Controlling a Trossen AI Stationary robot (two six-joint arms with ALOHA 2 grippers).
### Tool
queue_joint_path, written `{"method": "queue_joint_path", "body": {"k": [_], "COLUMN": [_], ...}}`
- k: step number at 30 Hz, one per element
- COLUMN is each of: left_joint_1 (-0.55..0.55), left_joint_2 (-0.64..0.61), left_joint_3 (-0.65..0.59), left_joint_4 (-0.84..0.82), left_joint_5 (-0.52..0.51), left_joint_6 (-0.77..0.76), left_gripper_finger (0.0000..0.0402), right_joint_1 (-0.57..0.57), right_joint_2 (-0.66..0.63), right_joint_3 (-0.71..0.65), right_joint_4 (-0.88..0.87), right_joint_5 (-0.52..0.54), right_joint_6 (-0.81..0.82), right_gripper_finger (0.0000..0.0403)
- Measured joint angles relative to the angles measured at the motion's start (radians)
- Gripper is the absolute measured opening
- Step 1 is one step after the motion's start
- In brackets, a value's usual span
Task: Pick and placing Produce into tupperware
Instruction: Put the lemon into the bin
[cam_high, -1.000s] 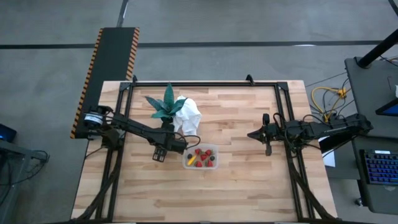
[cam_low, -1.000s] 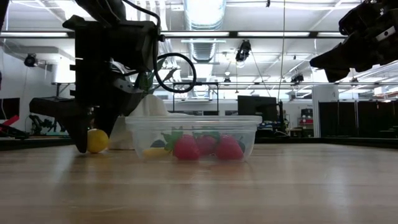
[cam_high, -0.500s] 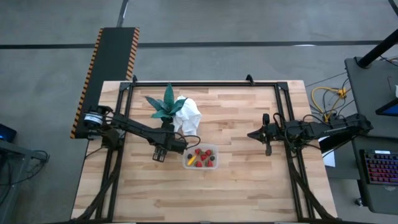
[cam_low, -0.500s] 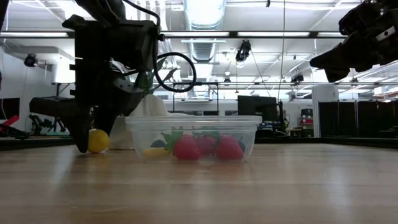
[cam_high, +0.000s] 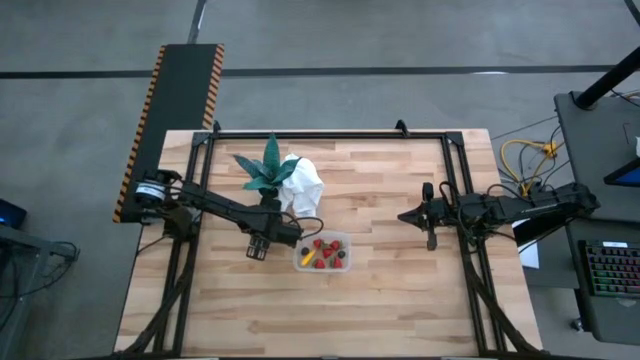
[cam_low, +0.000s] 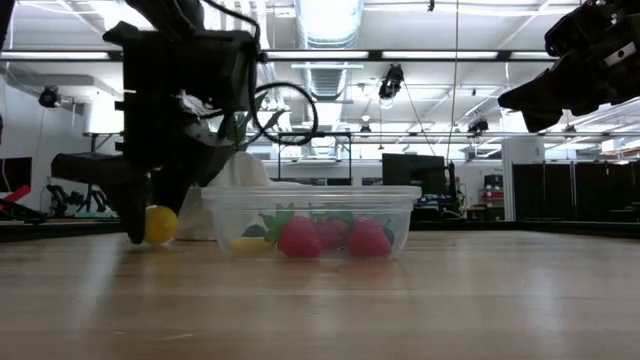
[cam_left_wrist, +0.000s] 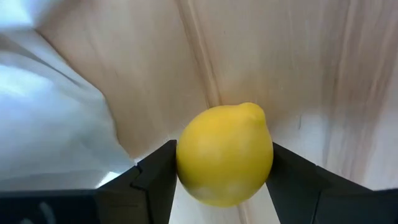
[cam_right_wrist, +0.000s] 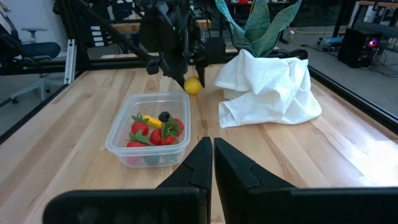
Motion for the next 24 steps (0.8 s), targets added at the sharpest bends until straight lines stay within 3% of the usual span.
{"method": "queue_joint_path", "body": {"k": [24], "left_joint_1": [-0.041], "left_joint_2": [-0.027], "left_joint_3": [0.330], "left_joint_4": [-0.069], "left_joint_5": [0.011], "left_joint_6": [0.034], "left_gripper_finger": [0.0189], "right_joint_1": [0.000], "right_joint_2": [0.000], "right_joint_3": [0.000], "right_joint_4": [0.000], "right_joint_5": [0.000], "right_joint_6": [0.000], "right_gripper_finger": [0.0009]}}
